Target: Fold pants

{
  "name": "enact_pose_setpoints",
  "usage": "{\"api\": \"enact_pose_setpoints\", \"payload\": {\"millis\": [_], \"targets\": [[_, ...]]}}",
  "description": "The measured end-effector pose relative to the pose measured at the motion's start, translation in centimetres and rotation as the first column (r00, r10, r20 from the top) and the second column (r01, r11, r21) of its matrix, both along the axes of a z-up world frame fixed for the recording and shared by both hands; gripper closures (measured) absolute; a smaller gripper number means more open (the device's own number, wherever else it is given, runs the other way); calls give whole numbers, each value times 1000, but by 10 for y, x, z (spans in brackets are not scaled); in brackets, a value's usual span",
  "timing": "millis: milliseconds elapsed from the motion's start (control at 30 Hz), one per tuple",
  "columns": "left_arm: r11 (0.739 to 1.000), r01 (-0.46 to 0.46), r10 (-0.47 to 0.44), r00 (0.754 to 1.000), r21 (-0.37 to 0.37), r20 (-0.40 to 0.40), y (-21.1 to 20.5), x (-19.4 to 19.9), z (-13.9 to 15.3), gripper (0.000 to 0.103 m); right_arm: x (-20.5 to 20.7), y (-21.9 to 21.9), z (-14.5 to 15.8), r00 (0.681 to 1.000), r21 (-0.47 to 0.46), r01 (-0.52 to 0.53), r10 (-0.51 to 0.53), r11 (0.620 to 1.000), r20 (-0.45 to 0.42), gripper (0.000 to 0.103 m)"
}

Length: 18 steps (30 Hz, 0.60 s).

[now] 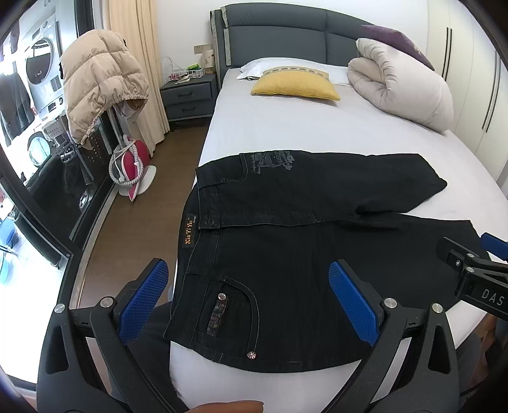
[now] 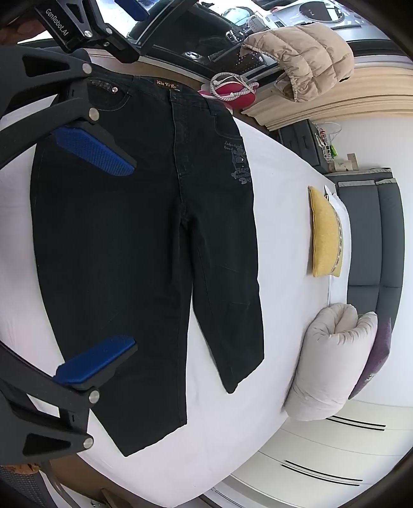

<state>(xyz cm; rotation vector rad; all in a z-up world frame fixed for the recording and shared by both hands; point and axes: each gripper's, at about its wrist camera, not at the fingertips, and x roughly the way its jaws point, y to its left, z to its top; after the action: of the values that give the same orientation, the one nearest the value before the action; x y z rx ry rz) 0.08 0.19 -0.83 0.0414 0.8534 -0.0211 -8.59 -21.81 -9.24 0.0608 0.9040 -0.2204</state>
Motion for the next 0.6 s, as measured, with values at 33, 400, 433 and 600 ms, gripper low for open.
{"api": "enact_pose_setpoints", "payload": {"millis": [33,400,433,600], "targets": [[1000,0,0,1000,0,-2,0,0,0,0,0,0,0,1000,-1,0,0,1000,0,0],[1000,0,0,1000,-2,-5,0,0,-1,0,0,0,-1,1000,1,0,0,1000,0,0],[1000,0,0,1000,-2,-5,0,0,-1,0,0,0,0,1000,2,0,0,1000,0,0],[1000,0,0,1000,-2,-5,0,0,-1,0,0,0,-1,1000,3,1,-1,1000,0,0]]}}
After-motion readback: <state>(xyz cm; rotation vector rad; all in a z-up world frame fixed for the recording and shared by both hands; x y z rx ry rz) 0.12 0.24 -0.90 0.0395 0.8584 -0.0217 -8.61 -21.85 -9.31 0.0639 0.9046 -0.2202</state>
